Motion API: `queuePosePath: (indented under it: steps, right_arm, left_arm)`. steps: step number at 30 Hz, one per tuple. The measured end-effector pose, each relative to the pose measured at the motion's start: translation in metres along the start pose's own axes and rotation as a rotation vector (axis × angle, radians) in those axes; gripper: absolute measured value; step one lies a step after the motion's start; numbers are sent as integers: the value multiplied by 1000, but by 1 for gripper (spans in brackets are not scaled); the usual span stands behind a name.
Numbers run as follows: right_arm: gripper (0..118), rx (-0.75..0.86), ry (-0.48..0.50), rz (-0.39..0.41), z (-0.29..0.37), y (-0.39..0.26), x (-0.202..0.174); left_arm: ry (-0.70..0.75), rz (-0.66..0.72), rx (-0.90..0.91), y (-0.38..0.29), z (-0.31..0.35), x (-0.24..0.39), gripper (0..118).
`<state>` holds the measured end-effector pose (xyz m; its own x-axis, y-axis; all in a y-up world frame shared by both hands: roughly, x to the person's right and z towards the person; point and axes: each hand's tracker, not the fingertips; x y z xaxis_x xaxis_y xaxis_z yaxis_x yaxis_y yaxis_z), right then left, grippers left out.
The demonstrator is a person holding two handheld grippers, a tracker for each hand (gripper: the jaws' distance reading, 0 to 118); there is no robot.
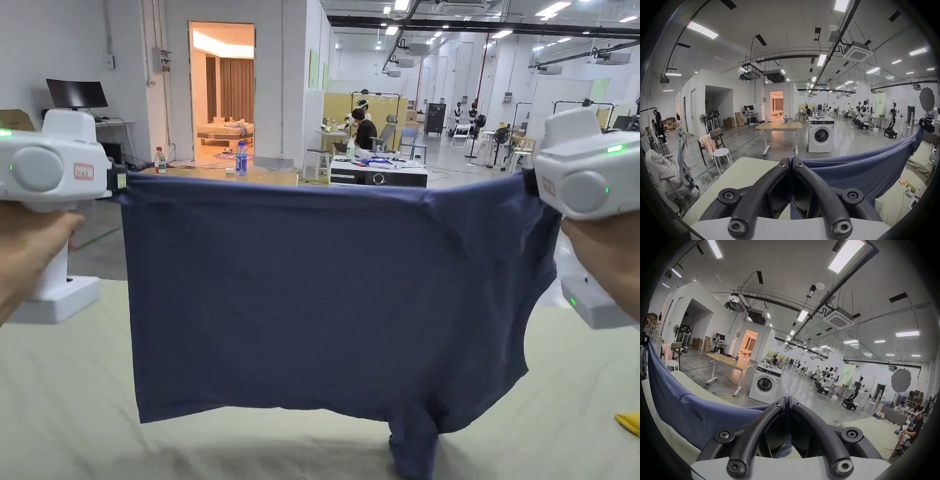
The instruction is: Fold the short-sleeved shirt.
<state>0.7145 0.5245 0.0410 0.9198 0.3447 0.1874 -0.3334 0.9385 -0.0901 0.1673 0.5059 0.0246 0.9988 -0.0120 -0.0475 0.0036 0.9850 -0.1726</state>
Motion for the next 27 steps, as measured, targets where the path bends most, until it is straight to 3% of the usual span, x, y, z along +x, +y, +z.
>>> queuePosePath:
  steps: [12,21,27]
  right_arm:
    - [3,-89,33,18,105,-97,0]
    - [3,-87,45,-32,206,-124,22]
    - [3,-129,53,-49,254,-150,18]
  left_arm:
    - [-55,41,-45,-104,84,-3,0]
    - [-103,50,-30,-148,188,-14,0]
    - [-123,77,-63,-190,234,-18,0]
